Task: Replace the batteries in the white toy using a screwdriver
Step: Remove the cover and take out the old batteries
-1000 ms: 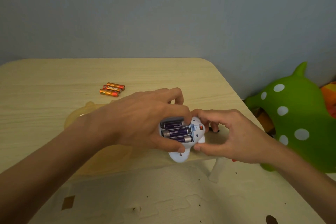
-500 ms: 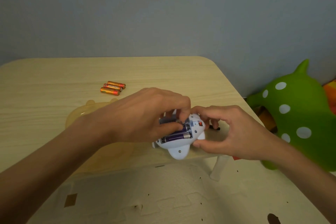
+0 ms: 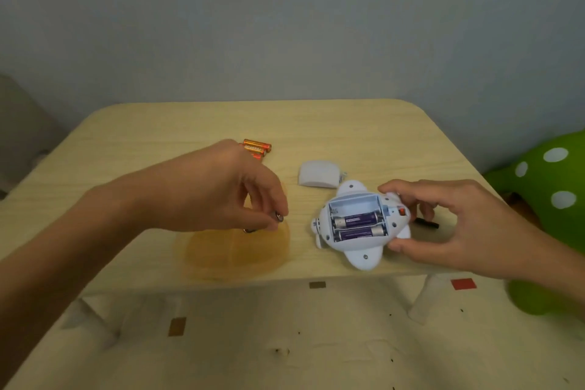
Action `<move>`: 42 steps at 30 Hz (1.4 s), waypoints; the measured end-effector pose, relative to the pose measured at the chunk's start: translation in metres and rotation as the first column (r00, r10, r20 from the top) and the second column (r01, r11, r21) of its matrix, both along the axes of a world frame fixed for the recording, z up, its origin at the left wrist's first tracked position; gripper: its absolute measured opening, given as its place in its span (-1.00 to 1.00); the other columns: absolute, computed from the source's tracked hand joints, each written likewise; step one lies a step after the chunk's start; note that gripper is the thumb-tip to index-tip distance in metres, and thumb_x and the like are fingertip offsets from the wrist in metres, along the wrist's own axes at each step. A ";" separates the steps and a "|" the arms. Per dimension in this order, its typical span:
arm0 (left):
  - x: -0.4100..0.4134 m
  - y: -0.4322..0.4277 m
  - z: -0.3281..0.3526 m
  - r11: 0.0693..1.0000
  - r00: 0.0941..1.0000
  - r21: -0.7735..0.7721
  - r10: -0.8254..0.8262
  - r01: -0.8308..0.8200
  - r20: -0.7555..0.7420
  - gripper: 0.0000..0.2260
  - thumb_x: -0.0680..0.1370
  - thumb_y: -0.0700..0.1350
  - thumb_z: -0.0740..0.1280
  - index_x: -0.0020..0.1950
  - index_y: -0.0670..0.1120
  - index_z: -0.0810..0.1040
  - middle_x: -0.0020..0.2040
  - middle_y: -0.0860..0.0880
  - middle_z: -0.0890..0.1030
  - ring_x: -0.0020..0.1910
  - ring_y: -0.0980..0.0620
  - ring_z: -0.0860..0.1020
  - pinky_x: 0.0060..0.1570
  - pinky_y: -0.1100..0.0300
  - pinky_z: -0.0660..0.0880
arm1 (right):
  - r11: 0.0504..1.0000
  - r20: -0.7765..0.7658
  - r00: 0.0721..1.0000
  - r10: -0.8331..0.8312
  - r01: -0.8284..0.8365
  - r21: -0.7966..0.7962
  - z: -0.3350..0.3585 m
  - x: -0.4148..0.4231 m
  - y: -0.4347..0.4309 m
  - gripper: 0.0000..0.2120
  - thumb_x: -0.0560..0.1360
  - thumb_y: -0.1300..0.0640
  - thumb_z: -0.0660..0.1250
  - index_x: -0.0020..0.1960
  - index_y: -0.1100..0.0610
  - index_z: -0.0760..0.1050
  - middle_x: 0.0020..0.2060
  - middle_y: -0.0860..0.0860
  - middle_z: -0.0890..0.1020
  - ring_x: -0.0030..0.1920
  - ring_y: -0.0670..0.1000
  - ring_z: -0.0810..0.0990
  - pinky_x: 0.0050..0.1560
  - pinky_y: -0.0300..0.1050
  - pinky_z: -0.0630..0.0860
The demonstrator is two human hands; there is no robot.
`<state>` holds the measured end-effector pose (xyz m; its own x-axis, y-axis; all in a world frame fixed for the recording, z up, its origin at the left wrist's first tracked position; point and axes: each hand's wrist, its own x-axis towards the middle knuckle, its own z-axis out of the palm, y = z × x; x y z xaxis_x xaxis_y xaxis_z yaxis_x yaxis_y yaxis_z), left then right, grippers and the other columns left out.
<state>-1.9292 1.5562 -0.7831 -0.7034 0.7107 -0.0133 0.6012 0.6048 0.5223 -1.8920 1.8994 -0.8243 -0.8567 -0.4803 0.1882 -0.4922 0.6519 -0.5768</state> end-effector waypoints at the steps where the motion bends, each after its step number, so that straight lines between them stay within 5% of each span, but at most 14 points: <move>1: 0.001 -0.001 -0.004 0.999 1.000 -0.053 0.002 -0.003 -0.023 -0.88 0.49 0.00 0.55 0.01 0.14 0.75 -0.16 0.24 0.72 -0.09 0.21 0.67 -0.18 0.40 0.50 | 1.000 -0.003 1.000 0.005 -0.005 0.004 0.000 0.000 -0.001 -0.63 0.40 0.00 0.59 0.20 -0.05 0.66 -0.12 -0.06 0.67 -0.15 0.01 0.49 -0.11 -0.12 0.48; 8: 0.001 0.003 -0.018 0.971 0.988 -0.241 -0.041 0.004 -0.148 -0.87 0.54 0.13 0.46 0.07 0.23 0.70 -0.10 0.27 0.61 -0.07 0.20 0.55 -0.11 0.25 0.54 | 1.000 0.013 1.000 0.016 -0.016 0.018 0.004 0.004 -0.001 -0.61 0.41 0.01 0.61 0.21 -0.11 0.64 -0.15 -0.06 0.62 -0.17 -0.07 0.46 -0.11 -0.14 0.48; 15: 0.006 0.031 -0.005 0.997 0.967 -0.055 -0.074 0.062 -0.243 -0.70 0.49 0.29 0.38 0.17 0.23 0.64 -0.02 0.24 0.61 -0.05 0.16 0.56 -0.10 0.10 0.56 | 0.999 0.038 0.999 0.025 -0.026 0.022 0.005 0.004 -0.005 -0.60 0.44 0.03 0.61 0.25 -0.12 0.64 -0.14 -0.05 0.64 -0.15 -0.07 0.48 -0.11 -0.11 0.49; 19: 0.007 0.066 -0.010 0.988 0.941 -0.080 -0.151 0.133 -0.303 -0.68 0.53 0.27 0.37 0.25 0.23 0.59 0.13 0.18 0.56 0.07 0.16 0.46 0.01 0.05 0.52 | 0.999 0.041 0.999 0.020 -0.021 0.037 0.005 0.002 -0.005 -0.60 0.44 0.00 0.61 0.25 -0.14 0.63 -0.13 -0.07 0.67 -0.13 -0.06 0.53 -0.12 -0.14 0.51; 25: 0.006 0.083 -0.019 0.979 0.896 -0.099 -0.201 0.176 -0.397 -0.70 0.55 0.27 0.30 0.20 0.21 0.61 -0.01 0.14 0.49 -0.05 0.13 0.41 -0.14 0.06 0.49 | 0.999 0.061 0.998 0.034 -0.036 0.025 0.001 0.001 -0.004 -0.64 0.47 0.03 0.61 0.23 -0.10 0.63 -0.08 -0.05 0.71 -0.11 0.02 0.55 -0.12 -0.09 0.52; 33: 0.007 0.088 -0.017 0.972 0.884 -0.104 -0.233 0.209 -0.405 -0.89 0.56 0.17 0.29 0.02 0.20 0.51 -0.14 0.14 0.44 -0.18 0.12 0.42 -0.29 0.17 0.39 | 0.999 0.082 0.996 0.042 -0.038 -0.038 -0.003 0.001 -0.011 -0.72 0.47 0.17 0.59 0.08 -0.11 0.63 -0.14 -0.05 0.67 -0.14 -0.02 0.53 -0.12 -0.10 0.50; 37: 0.005 0.085 -0.022 0.973 0.877 -0.111 -0.229 0.201 -0.422 -0.87 0.56 0.11 0.29 -0.11 0.09 0.51 -0.06 0.11 0.49 -0.17 0.07 0.47 -0.28 0.15 0.41 | 0.999 0.097 0.995 0.028 -0.025 -0.027 -0.003 -0.001 -0.009 -0.79 0.47 0.16 0.58 0.07 0.01 0.65 -0.17 -0.02 0.66 -0.16 -0.02 0.52 -0.11 -0.04 0.51; 42: 0.004 0.083 -0.024 0.975 0.888 -0.074 -0.222 0.210 -0.403 -0.82 0.59 0.10 0.27 0.14 0.12 0.55 -0.05 0.12 0.54 -0.13 0.08 0.48 -0.22 0.10 0.44 | 1.000 0.085 0.996 0.015 -0.013 -0.023 0.000 0.000 -0.004 -0.74 0.47 0.14 0.58 0.13 0.05 0.66 -0.15 0.01 0.68 -0.14 0.04 0.54 -0.09 -0.01 0.51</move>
<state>-1.9257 1.6392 -0.8073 -0.4807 0.8491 0.2189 0.8746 0.4461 0.1898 -1.8925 1.8953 -0.8247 -0.8630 -0.4892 0.1259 -0.4500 0.6314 -0.6315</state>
